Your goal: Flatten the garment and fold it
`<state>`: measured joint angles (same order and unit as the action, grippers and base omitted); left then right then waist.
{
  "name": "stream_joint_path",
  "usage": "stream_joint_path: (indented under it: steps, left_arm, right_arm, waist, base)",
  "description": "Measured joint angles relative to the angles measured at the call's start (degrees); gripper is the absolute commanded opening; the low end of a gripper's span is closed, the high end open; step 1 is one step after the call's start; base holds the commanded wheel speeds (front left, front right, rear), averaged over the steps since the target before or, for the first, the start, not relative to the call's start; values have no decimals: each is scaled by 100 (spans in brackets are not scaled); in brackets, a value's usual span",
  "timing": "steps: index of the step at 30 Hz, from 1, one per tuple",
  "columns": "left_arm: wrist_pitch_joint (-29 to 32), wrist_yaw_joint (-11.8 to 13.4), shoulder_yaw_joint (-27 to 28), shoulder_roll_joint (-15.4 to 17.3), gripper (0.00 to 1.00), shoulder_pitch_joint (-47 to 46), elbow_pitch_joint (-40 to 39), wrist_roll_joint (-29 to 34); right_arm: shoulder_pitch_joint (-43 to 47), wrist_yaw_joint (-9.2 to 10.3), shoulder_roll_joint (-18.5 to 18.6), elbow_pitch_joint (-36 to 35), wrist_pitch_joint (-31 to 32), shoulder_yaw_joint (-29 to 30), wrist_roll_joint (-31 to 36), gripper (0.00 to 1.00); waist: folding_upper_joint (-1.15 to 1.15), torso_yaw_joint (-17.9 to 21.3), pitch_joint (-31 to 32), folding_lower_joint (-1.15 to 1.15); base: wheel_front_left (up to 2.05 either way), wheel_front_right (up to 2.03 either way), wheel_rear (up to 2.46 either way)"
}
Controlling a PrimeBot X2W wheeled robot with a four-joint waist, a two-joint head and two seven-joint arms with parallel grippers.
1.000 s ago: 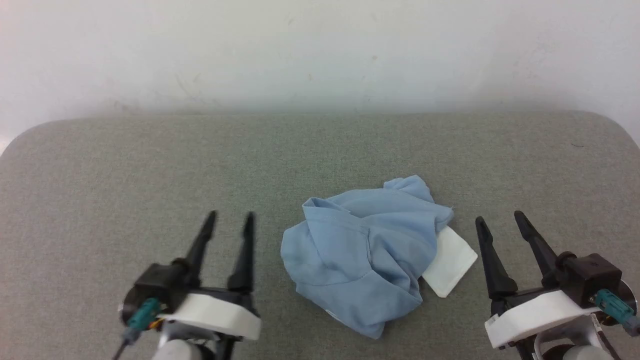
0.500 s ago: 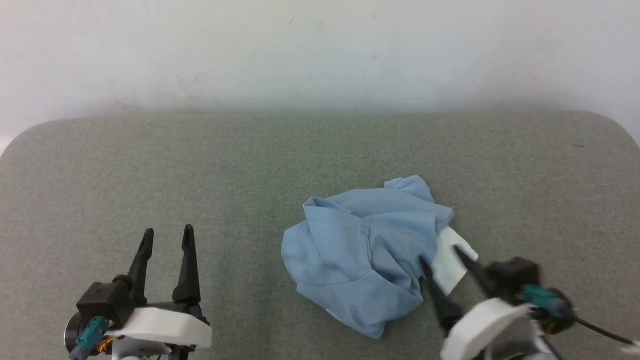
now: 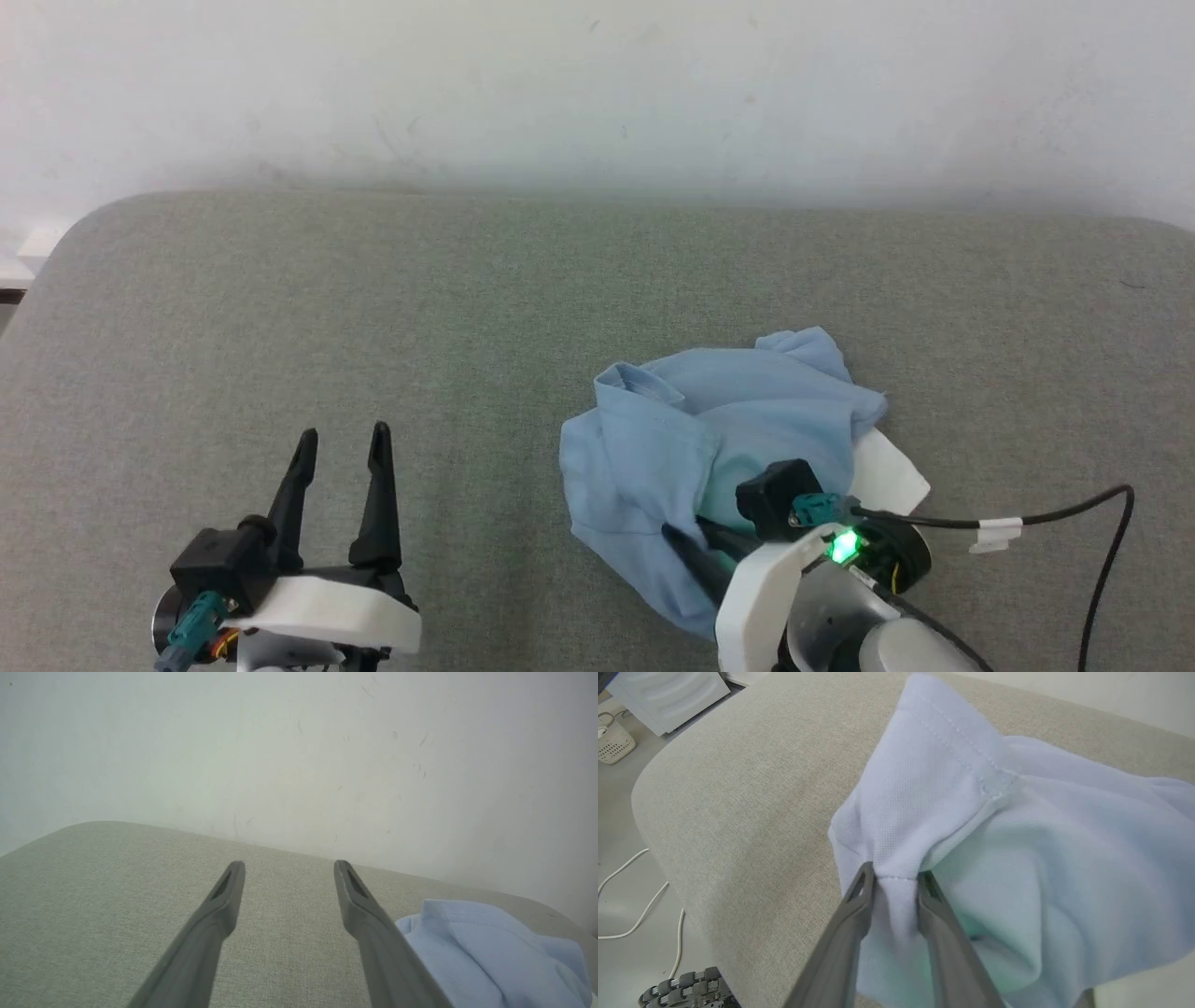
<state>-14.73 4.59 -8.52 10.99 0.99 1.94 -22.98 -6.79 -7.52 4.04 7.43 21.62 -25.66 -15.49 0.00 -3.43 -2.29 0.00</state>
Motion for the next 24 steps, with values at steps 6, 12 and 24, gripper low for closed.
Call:
stream_joint_path:
  steps: [6,12,24]
  left_arm:
    - [0,-8,71,-45,100,1,5,3]
    - [0,-57,115,-105,100,5,1,8]
    - [0,-236,209,-194,100,10,-23,99]
  right_arm:
    - [-244,-1,68,-354,-600,165,12,0]
    - [-231,-1,-12,-833,-1258,1663,371,0]
    - [993,-1,-82,-388,-1330,5353,999,0]
  waist:
    - [0,15,34,0]
    - [0,149,64,0]
    - [0,405,-28,0]
  base:
    - [0,0,0]
    - [0,0,0]
    - [0,0,0]
